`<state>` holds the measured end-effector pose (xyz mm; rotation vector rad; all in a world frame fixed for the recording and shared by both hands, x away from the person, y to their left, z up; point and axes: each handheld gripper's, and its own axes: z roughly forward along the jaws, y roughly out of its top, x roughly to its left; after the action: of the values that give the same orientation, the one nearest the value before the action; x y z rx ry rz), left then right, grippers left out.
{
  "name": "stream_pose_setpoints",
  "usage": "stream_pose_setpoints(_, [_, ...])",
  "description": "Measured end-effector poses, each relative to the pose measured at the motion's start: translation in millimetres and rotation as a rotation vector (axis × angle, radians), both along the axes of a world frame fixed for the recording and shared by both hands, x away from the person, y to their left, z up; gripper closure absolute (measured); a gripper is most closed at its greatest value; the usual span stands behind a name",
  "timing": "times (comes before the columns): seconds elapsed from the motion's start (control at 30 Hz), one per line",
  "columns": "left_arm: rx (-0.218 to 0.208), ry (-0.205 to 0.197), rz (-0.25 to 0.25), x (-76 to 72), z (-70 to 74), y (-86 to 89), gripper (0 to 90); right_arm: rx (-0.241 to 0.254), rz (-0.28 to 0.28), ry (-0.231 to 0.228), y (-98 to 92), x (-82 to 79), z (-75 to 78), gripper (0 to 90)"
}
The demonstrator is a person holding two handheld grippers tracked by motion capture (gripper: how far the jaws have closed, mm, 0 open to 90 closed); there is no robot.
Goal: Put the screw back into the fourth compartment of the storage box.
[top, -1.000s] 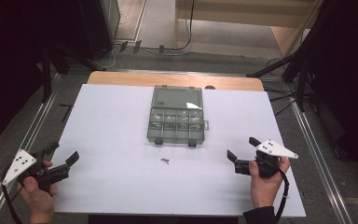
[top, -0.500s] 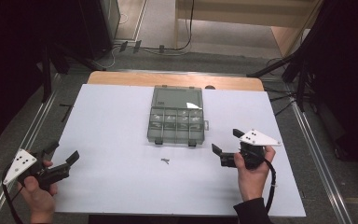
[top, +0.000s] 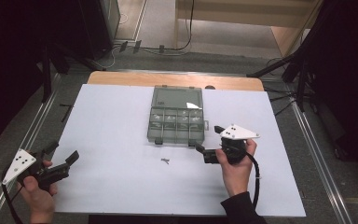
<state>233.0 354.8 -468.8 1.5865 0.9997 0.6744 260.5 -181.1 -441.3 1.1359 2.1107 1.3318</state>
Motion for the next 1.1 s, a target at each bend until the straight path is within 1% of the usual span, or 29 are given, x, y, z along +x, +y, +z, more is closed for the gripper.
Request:
stream_pose_setpoints(0.07, [0.0,0.001,-0.003,0.1,-0.1,-0.3,13.7,0.007,0.018,0.007,10.0,3.0,0.6,7.4])
stream_pose_setpoints(0.13, [0.0,0.0,-0.004,0.2,-0.2,-0.5,13.8,0.007,0.026,0.011,13.0,4.0,0.8,7.4])
stream_pose_setpoints(0.2, [-0.002,0.001,-0.005,0.0,-0.2,-0.5,13.8,0.002,0.035,0.013,19.2,6.5,0.4,8.2])
stream_pose_setpoints(0.23, [-0.002,0.001,-0.005,0.0,-0.2,-0.4,13.7,-0.005,0.046,0.021,25.1,8.3,0.0,10.0])
stream_pose_setpoints(0.37, [-0.001,0.004,-0.005,-0.1,-0.1,-0.4,13.7,-0.013,0.053,0.029,32.4,10.4,-0.5,13.4])
stream_pose_setpoints(0.43, [-0.003,0.004,-0.006,-0.1,0.1,-0.5,13.8,-0.011,0.064,0.041,39.2,12.5,-0.5,13.5])
stream_pose_setpoints(0.5, [-0.003,0.003,-0.007,-0.1,0.1,-0.7,13.7,-0.013,0.07,0.038,41.3,13.3,-0.6,13.6])
stream_pose_setpoints(0.53, [-0.004,0.003,-0.007,-0.1,0.1,-0.9,13.7,-0.024,0.075,0.05,46.6,14.3,-0.6,13.8])
stream_pose_setpoints(0.73, [-0.006,0.004,-0.008,0.0,0.1,-0.5,13.7,-0.049,0.084,0.07,56.5,17.1,-2.5,15.6])
stream_pose_setpoints(0.87, [-0.01,0.006,-0.006,0.2,0.0,0.0,13.8,-0.065,0.095,0.091,64.7,18.7,-5.1,21.1])
stream_pose_setpoints(1.03, [-0.008,0.005,-0.01,0.1,0.1,-0.1,13.7,-0.119,0.096,0.112,77.8,18.9,-9.6,27.7])
stream_pose_setpoints(1.07, [-0.009,0.005,-0.009,0.2,0.0,-0.2,13.8,-0.145,0.097,0.123,82.5,19.2,-12.3,29.7])
stream_pose_setpoints(1.1, [-0.011,0.006,-0.009,0.3,-0.1,-0.2,13.8,-0.145,0.097,0.123,82.5,19.2,-12.3,29.7])
